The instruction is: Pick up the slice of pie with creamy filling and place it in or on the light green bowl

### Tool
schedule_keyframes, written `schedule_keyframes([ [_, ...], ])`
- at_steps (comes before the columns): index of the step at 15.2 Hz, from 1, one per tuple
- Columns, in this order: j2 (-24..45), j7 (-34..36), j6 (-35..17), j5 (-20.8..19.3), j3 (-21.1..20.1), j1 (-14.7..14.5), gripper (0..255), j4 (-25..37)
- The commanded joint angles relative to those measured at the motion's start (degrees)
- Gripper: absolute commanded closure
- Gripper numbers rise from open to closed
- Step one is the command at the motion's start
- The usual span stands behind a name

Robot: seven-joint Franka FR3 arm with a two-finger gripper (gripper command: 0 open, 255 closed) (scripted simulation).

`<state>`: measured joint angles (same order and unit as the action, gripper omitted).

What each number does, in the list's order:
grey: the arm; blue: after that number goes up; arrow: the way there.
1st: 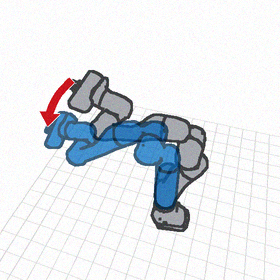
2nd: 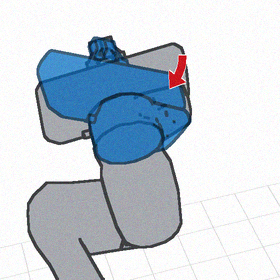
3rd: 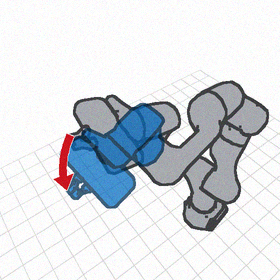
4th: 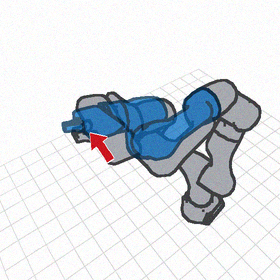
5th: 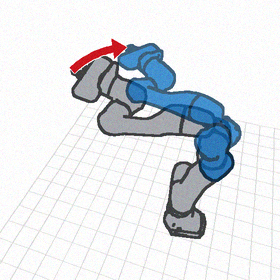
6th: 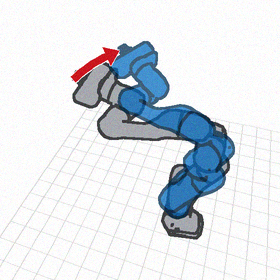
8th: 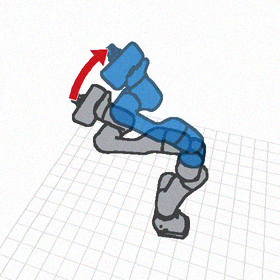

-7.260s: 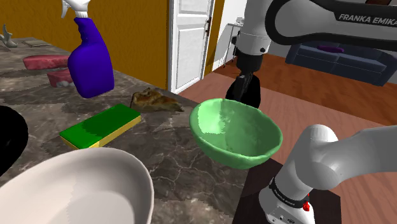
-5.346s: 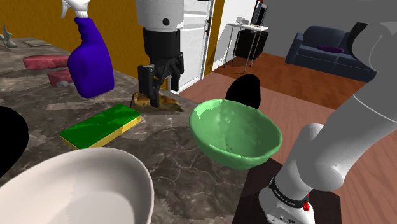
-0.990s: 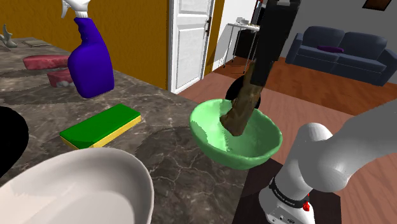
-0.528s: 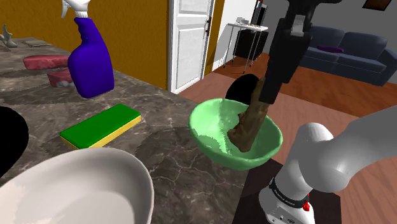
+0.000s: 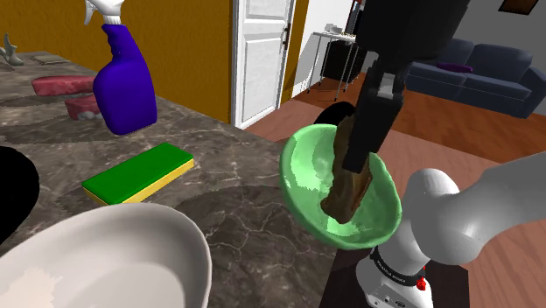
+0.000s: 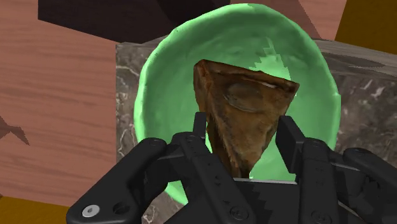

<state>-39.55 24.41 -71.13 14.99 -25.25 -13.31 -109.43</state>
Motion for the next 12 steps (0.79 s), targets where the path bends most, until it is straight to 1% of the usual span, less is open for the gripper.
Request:
schedule_keyframes([
  [1, -0.7, -0.4, -0.7, 0.2, 0.0, -0.3, 255, -2.4],
  [8, -0.6, -0.3, -0.8, 0.1, 0.1, -0.5, 255, -2.4],
  [9, -0.9, -0.3, -0.7, 0.2, 0.1, -0.6, 0, -2.5],
  [12, -0.8, -0.2, -0.7, 0.2, 0.1, -0.6, 0, -2.5],
])
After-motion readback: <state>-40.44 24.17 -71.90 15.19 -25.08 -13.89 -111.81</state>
